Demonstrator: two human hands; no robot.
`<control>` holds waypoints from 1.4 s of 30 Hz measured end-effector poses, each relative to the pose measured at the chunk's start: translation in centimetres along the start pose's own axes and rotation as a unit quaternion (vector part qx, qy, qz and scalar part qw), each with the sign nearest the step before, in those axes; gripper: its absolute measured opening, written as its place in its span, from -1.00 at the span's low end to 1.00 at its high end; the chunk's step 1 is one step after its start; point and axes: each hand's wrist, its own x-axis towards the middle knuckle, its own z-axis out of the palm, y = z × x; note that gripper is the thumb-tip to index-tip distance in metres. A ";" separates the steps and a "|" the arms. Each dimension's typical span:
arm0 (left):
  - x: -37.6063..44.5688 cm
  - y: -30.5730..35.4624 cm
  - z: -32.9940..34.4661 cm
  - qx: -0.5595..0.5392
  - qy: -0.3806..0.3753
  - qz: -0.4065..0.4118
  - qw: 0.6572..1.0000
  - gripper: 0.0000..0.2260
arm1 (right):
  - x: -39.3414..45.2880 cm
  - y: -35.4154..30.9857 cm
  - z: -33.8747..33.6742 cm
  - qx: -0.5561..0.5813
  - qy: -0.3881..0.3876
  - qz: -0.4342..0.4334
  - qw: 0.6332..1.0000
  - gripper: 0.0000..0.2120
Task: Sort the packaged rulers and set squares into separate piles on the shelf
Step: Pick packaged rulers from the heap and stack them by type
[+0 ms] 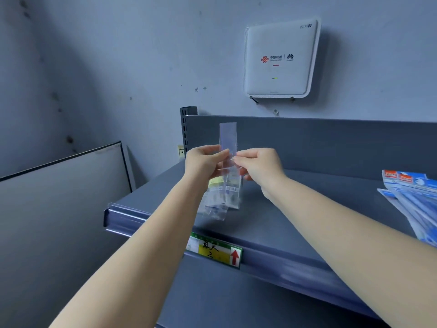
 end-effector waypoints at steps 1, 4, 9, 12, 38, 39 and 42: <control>0.3 -0.1 -0.2 0.005 0.005 0.001 1.000 -0.62 | 0.2 0.0 0.2 -0.002 -0.009 -0.001 1.000 -0.83; 1.1 -0.3 -0.5 0.009 0.012 0.002 1.000 -0.61 | 1.0 0.1 0.8 -0.025 -0.030 -0.006 0.999 -0.78; 3.0 -0.4 -0.7 0.185 0.022 0.020 0.982 -0.54 | 2.9 0.8 0.8 -0.109 -0.035 0.009 0.993 -0.68; 3.5 -0.8 -1.0 0.384 0.018 0.018 0.923 -0.52 | 3.5 1.3 0.0 -0.178 -0.070 0.031 0.981 -0.83; -11.5 -2.1 37.2 0.627 -0.193 0.332 0.678 -0.72 | -7.6 6.4 -39.9 -0.703 0.036 -0.019 0.710 -0.76; -12.3 -2.3 38.6 0.622 -0.199 0.336 0.678 -0.71 | -8.2 6.8 -41.5 -0.702 0.039 -0.015 0.711 -0.77; -14.5 -2.9 42.6 0.608 -0.225 0.340 0.681 -0.70 | -9.8 7.9 -46.1 -0.685 0.059 0.006 0.726 -0.78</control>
